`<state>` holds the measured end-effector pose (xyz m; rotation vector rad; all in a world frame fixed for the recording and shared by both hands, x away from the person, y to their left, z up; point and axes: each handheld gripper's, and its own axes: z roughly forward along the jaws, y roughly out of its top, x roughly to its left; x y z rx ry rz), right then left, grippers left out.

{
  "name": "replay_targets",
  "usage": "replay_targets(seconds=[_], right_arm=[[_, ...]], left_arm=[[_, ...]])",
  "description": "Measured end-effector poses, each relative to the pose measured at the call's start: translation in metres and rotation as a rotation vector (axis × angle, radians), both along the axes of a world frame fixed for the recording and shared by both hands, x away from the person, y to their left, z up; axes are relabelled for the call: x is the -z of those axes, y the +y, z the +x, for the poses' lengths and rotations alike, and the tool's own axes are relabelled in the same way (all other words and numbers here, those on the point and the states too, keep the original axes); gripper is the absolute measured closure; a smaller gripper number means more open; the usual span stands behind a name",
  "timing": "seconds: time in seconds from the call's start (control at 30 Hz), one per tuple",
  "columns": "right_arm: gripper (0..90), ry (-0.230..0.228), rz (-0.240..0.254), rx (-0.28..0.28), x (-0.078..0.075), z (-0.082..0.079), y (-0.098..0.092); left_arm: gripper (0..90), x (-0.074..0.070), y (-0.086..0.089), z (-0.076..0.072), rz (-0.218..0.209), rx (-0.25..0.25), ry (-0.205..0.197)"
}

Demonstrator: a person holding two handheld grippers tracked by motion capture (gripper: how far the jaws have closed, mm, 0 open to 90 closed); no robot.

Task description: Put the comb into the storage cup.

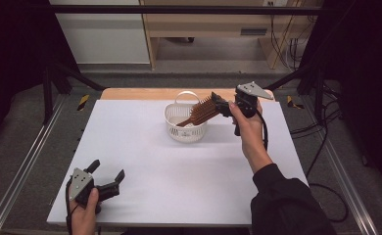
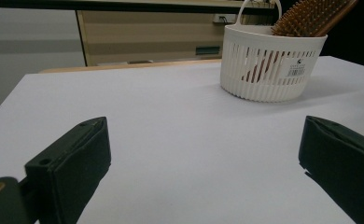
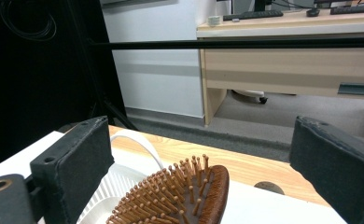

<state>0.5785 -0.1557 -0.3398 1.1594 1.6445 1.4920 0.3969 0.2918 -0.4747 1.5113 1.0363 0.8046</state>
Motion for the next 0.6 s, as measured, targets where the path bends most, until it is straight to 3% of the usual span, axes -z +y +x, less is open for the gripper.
replay_targets(seconds=[0.6], right_arm=[[4.5,-0.063,-0.018,-0.036,-0.011,-0.018,-0.001]], left_arm=[[2.3,-0.003,0.002,-0.001,-0.007,-0.003,-0.012]])
